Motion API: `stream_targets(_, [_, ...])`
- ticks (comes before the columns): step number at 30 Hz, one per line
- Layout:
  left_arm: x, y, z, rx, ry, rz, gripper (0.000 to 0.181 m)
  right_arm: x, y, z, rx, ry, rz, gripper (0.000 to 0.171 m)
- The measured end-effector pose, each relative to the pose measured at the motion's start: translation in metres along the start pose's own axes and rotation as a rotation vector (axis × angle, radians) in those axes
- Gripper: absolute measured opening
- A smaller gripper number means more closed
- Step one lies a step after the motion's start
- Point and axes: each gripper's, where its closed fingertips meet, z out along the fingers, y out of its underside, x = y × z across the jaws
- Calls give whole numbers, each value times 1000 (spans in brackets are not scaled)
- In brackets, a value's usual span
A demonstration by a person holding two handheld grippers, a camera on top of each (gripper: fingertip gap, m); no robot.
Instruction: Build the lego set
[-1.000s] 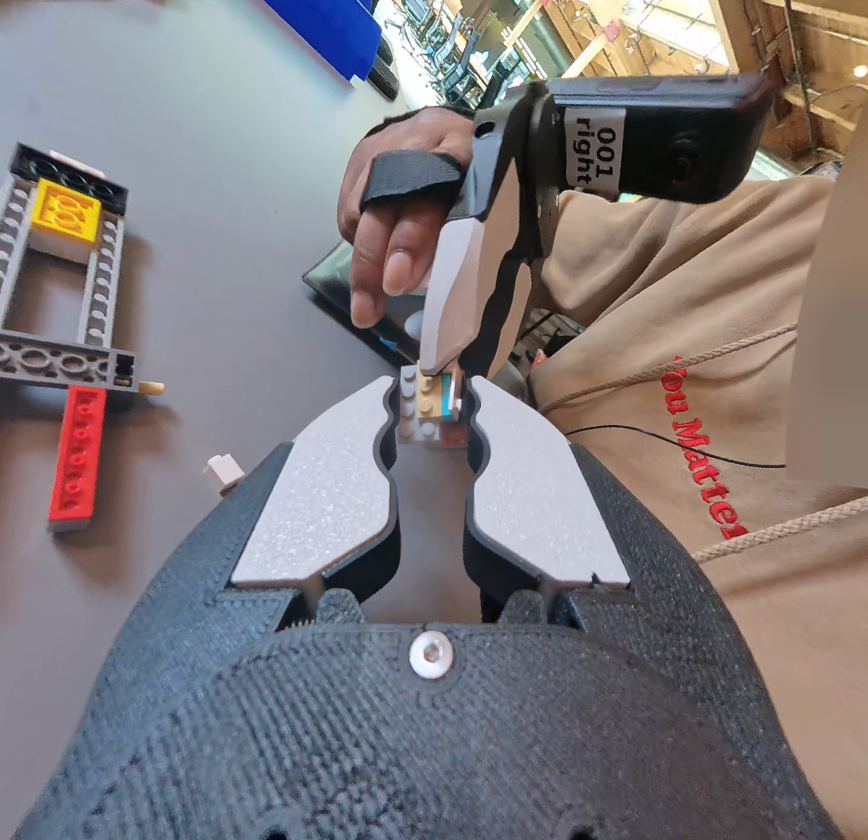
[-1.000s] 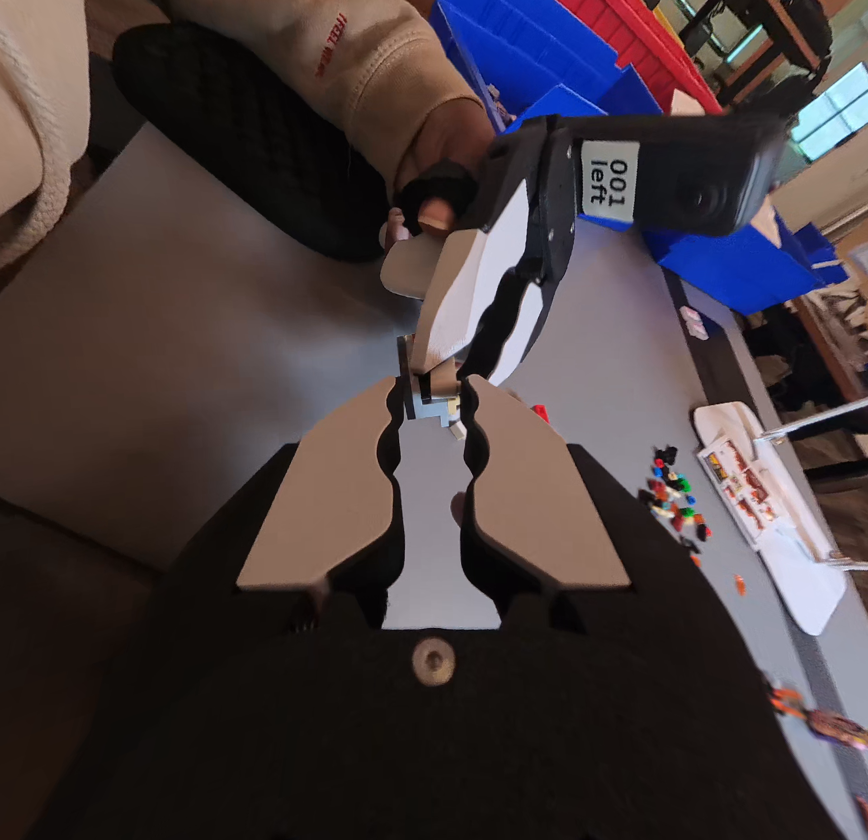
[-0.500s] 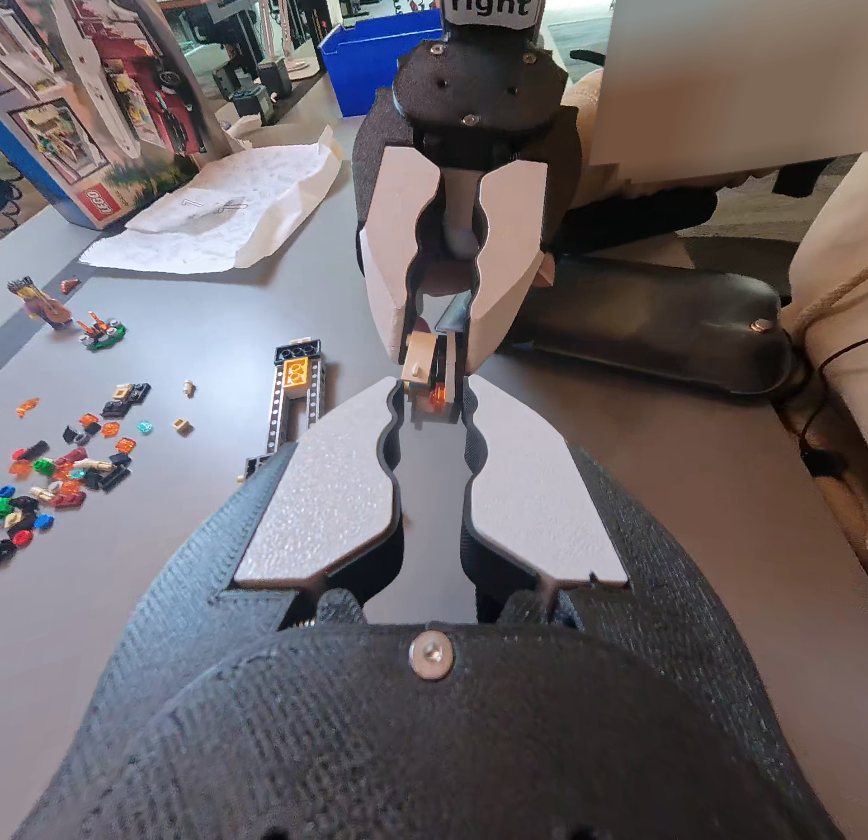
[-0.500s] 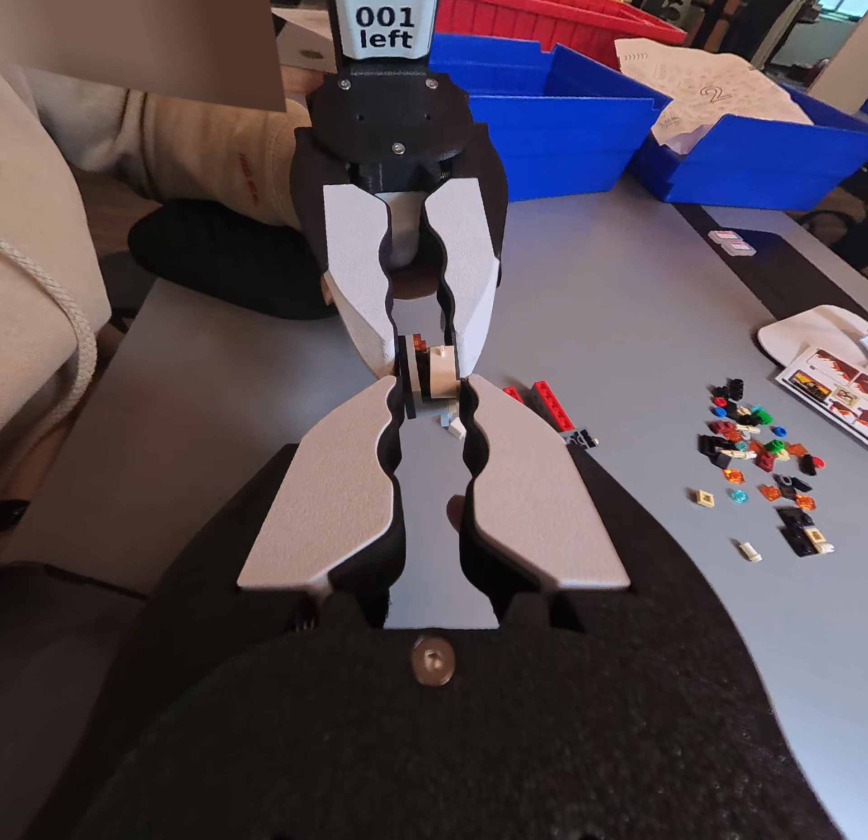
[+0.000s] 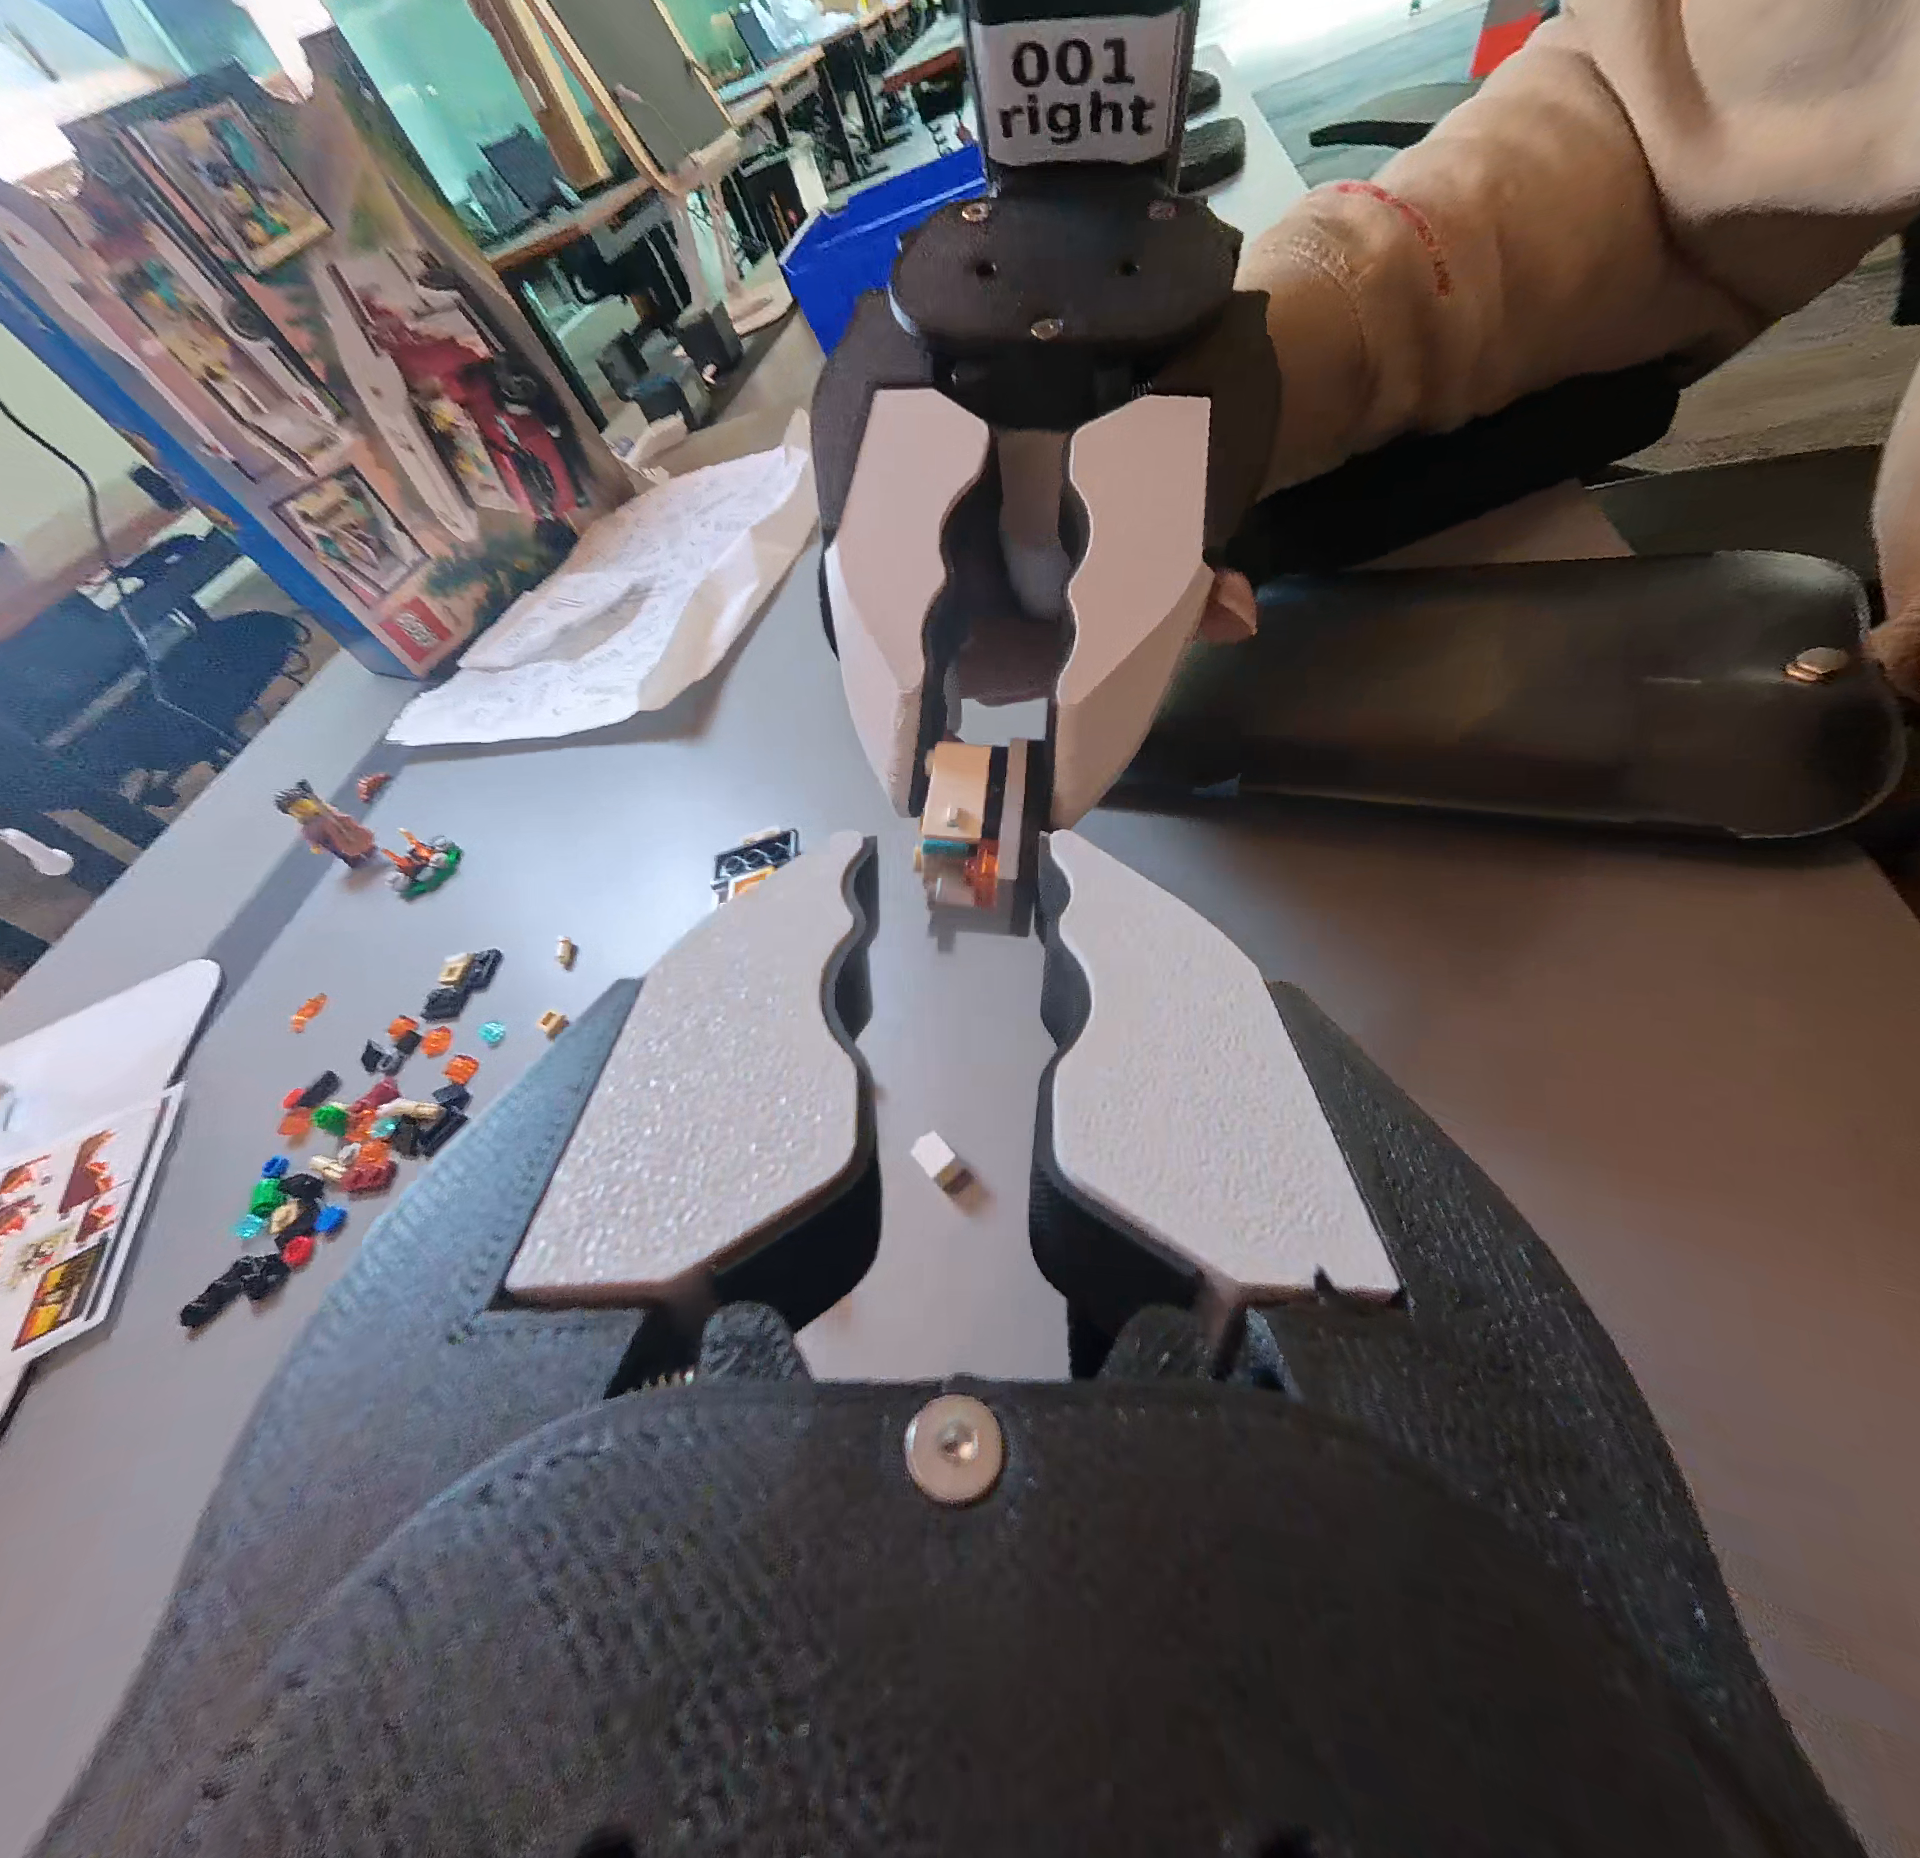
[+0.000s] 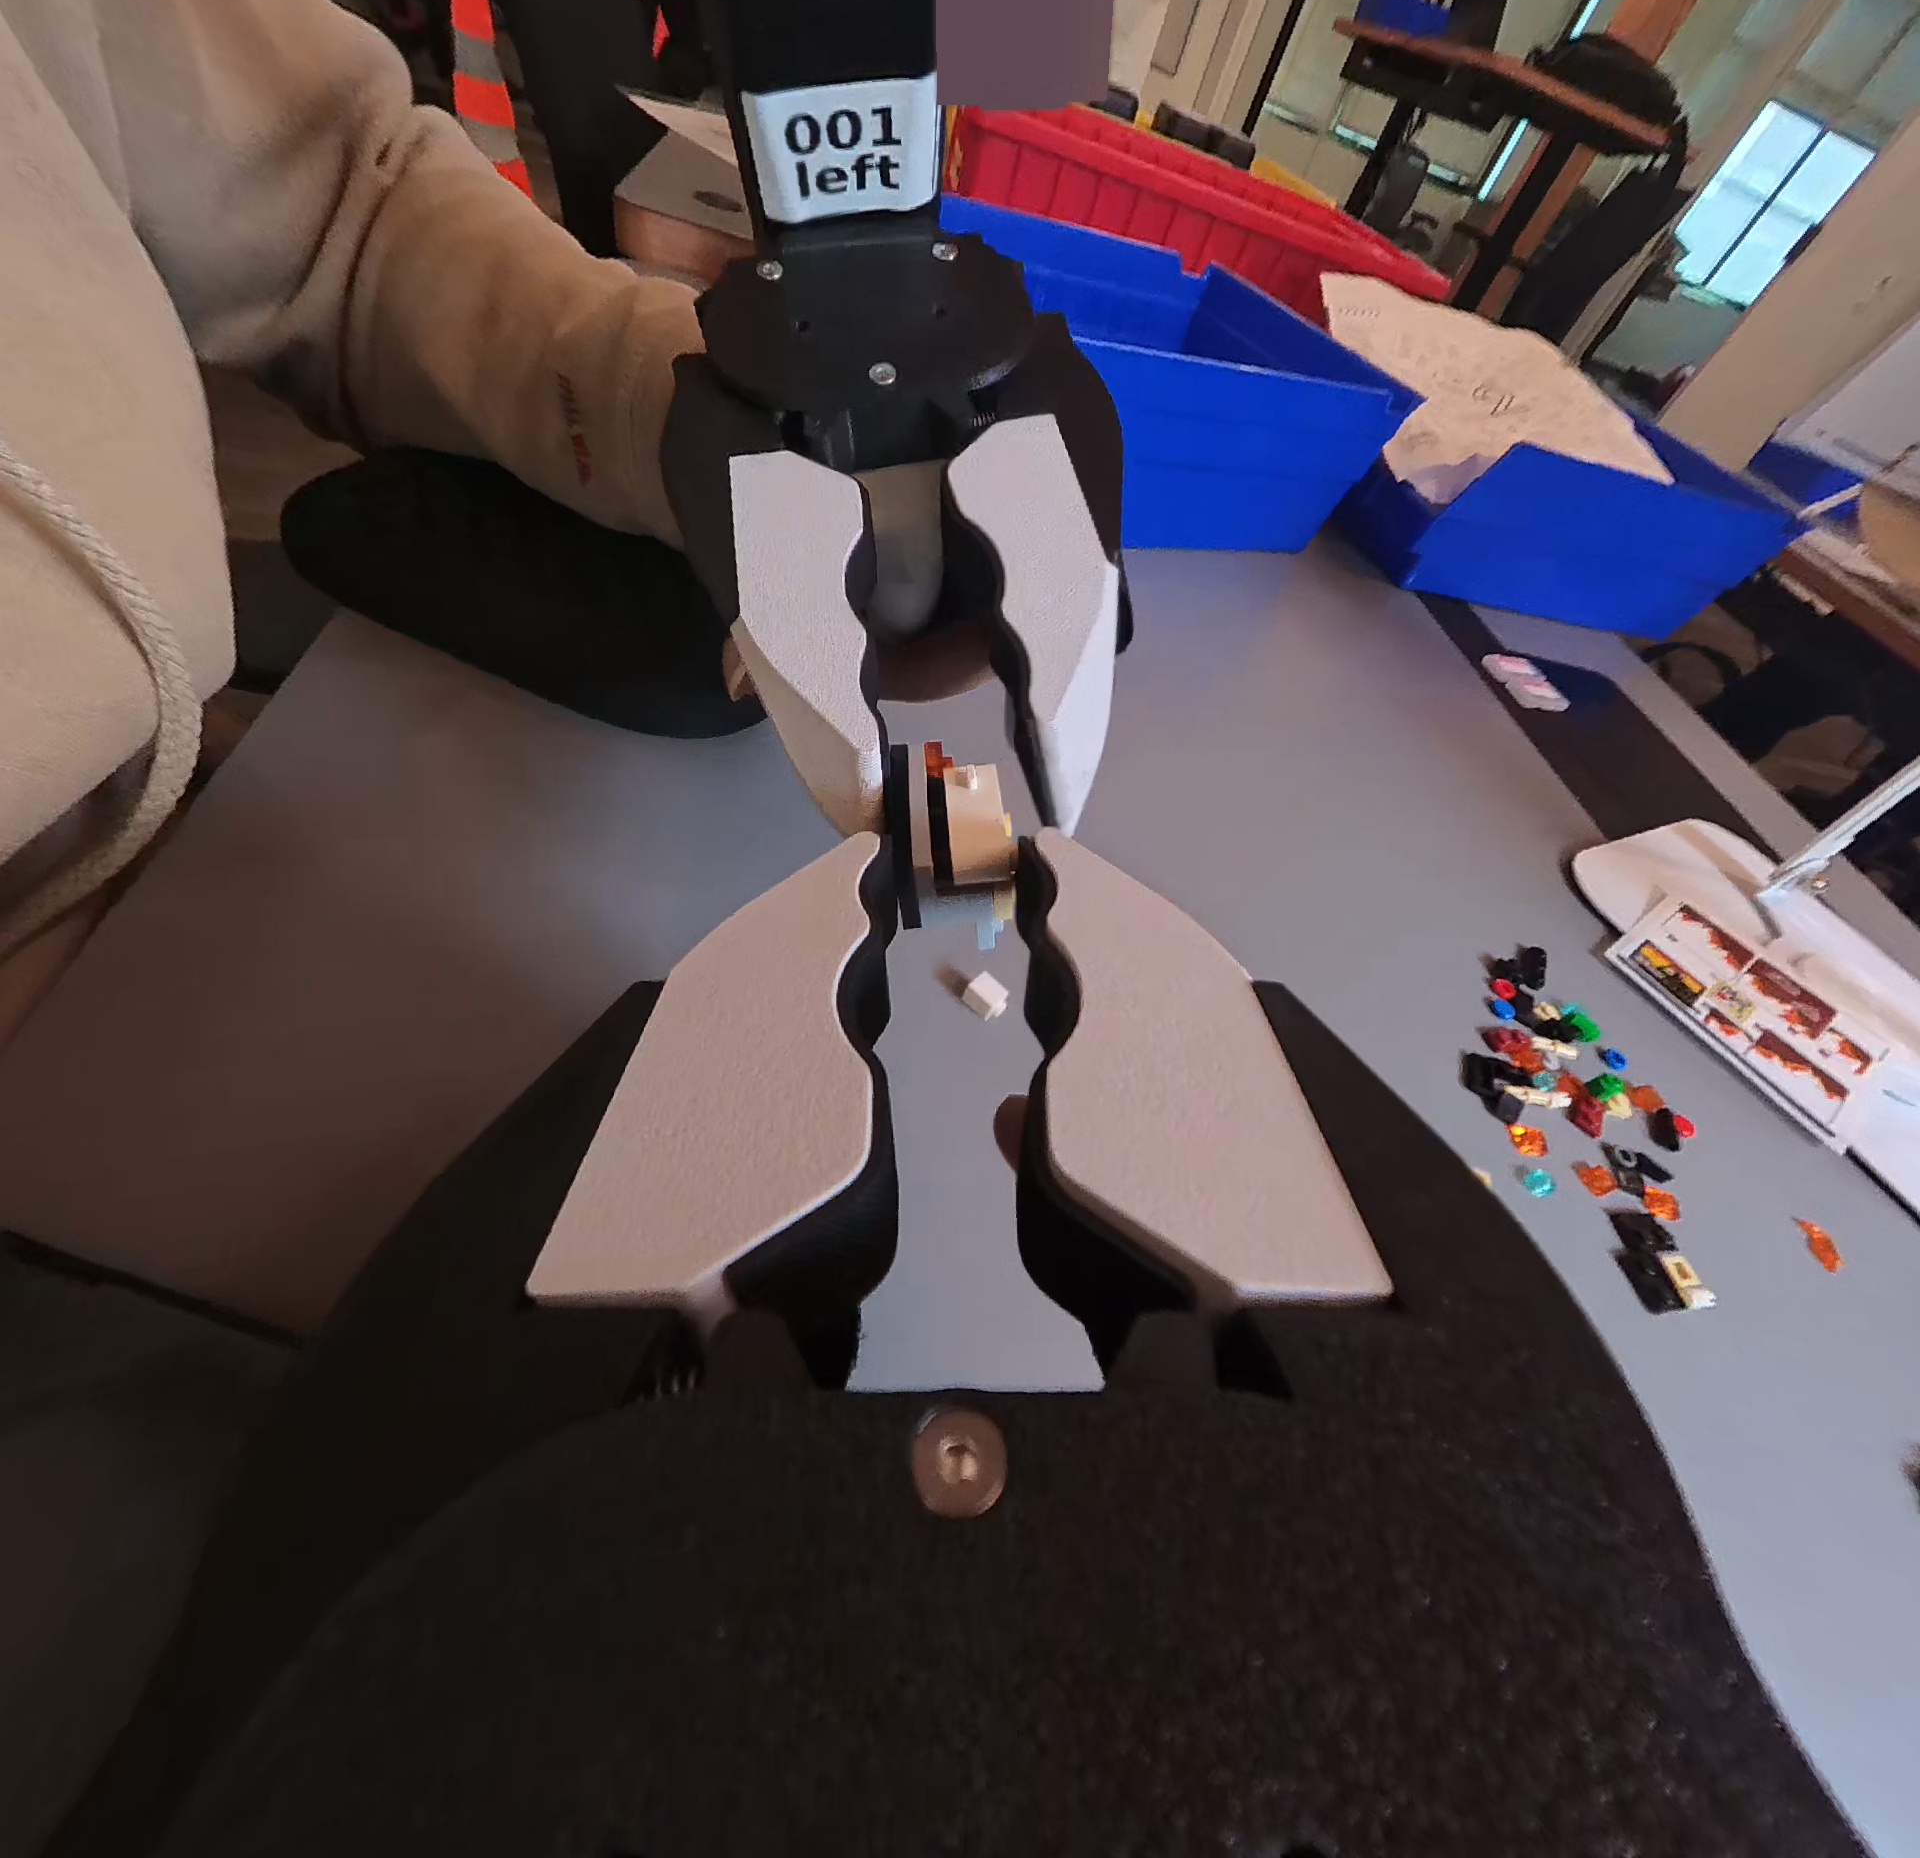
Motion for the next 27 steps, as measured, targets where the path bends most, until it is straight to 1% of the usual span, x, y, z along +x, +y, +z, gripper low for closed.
stream_targets(2, [-3,-2,-1,13,-7,-24,33,1,-3,-1,16,30,-57,22])
stream_targets(4, [-4,-2,-2,30,19,-99,35,4,-6,-2,19,83,-143,22])
stream_targets(8, [-4,-8,-6,115,177,-427,45,10,-9,-5,2,190,-306,22])
stream_targets(11, [-1,-9,-5,131,236,-536,40,9,-8,-3,-23,230,-426,22])
stream_targets(12, [-2,-7,-4,117,227,-546,34,7,-7,-2,-31,232,-457,22])
stream_targets(14, [-2,-1,-2,80,212,-523,31,7,-3,0,-56,236,-485,22])
stream_targets(15, [-4,0,-2,68,192,-502,31,8,-1,0,-64,237,-468,22])
stream_targets(17, [-7,3,-1,49,147,-442,31,10,3,0,-69,199,-361,24])
stream_targets(20, [-14,15,0,-33,34,-234,31,12,8,-3,-58,87,-77,33])
stream_targets(22, [-11,15,1,-47,7,-128,31,13,11,-4,-48,29,61,36])
stream_targets(25, [-8,14,3,-55,-19,-26,31,10,17,-2,-62,-10,136,36])
stream_targets(27, [-4,12,4,-47,-4,-2,31,5,21,2,-79,-34,151,34])
